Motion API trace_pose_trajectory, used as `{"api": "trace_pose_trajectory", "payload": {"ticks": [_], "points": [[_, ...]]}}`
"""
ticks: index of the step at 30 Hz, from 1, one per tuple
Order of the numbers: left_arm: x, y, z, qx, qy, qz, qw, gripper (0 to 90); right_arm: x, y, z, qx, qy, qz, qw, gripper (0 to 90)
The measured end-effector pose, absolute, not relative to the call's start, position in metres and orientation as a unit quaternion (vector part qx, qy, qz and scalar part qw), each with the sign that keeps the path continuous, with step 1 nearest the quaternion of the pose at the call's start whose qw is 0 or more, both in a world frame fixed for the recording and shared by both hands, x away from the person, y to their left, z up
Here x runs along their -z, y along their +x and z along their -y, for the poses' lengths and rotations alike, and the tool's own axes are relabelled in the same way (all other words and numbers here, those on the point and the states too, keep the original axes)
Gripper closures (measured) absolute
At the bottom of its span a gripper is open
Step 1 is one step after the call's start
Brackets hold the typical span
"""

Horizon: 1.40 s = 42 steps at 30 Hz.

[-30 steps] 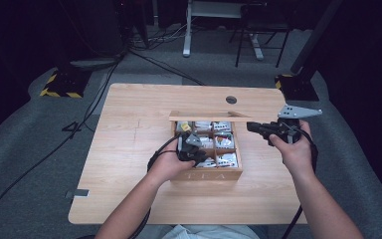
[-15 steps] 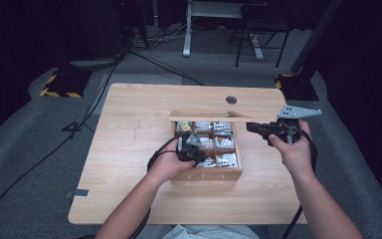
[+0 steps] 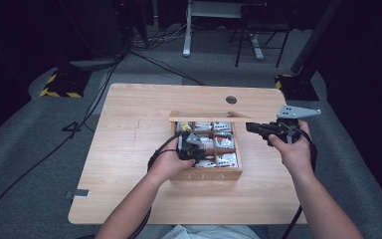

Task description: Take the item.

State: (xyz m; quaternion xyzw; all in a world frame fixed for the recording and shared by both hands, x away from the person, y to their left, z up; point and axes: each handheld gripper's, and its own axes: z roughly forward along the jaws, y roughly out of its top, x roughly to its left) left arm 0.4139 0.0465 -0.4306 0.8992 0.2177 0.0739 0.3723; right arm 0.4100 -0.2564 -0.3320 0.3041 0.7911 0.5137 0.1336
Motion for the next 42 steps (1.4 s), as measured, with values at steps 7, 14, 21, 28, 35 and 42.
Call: {"api": "trace_pose_trajectory", "payload": {"ticks": [7,14,21,28,35,42], "points": [[0.433,0.415,-0.038,-0.085,0.908,-0.21,0.352,80.2,0.332,0.41,0.254,-0.513,0.302,-0.793,0.131,90.0],[0.436,0.419,-0.029,-0.098,0.92,-0.204,0.32,78.2,0.332,0.411,0.254,-0.513,0.302,-0.793,0.131,90.0],[0.437,0.421,-0.027,-0.094,0.924,-0.205,0.309,83.9,0.332,0.41,0.255,-0.514,0.301,-0.792,0.13,90.0],[0.434,0.418,-0.031,-0.087,0.916,-0.207,0.332,89.8,0.332,0.41,0.255,-0.514,0.301,-0.792,0.13,90.0],[0.421,0.415,-0.039,-0.077,0.905,-0.203,0.365,90.0,0.332,0.41,0.255,-0.514,0.302,-0.792,0.131,90.0],[0.409,0.408,-0.048,-0.077,0.894,-0.201,0.392,90.0,0.331,0.41,0.254,-0.512,0.303,-0.793,0.132,90.0]]}}
